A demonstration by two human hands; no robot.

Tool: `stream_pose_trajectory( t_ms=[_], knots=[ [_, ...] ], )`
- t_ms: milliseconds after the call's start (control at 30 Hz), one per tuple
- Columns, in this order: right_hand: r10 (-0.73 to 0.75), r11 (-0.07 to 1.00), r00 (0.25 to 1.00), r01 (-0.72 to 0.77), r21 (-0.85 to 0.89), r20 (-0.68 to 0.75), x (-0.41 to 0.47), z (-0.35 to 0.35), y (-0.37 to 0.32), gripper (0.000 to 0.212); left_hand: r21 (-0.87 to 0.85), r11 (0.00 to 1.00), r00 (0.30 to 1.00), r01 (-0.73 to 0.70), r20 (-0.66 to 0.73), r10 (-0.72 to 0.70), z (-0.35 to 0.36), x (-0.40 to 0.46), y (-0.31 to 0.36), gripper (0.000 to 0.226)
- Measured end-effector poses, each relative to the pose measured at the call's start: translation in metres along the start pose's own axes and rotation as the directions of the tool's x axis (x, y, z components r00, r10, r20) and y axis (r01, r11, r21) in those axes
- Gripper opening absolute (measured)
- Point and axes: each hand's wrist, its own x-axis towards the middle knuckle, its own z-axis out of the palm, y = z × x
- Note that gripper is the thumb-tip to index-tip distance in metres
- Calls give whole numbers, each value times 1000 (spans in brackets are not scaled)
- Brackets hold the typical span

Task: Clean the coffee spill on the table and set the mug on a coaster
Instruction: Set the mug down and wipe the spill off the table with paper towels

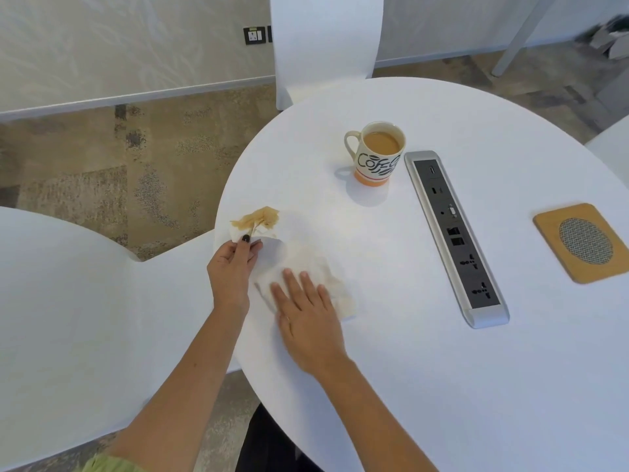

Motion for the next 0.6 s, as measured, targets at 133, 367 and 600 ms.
stream_pose_trajectory(
  t_ms=[133, 367, 600],
  knots=[
    [205, 979, 977, -204, 22, -59, -15, -13, 50, 54, 38, 999, 1000, -1, 5, 1, 1, -2, 1, 19],
    [485, 872, 863, -489, 6, -141, 31, -68, 155, 56, 63, 998, 1000, -9, 27, 8, 1, -3, 1, 16],
    [356, 932, 930, -361, -33, -96, 108, -61, 100, 50, -46, 999, 1000, 29, 12, -28, -1, -1, 2, 11]
  ],
)
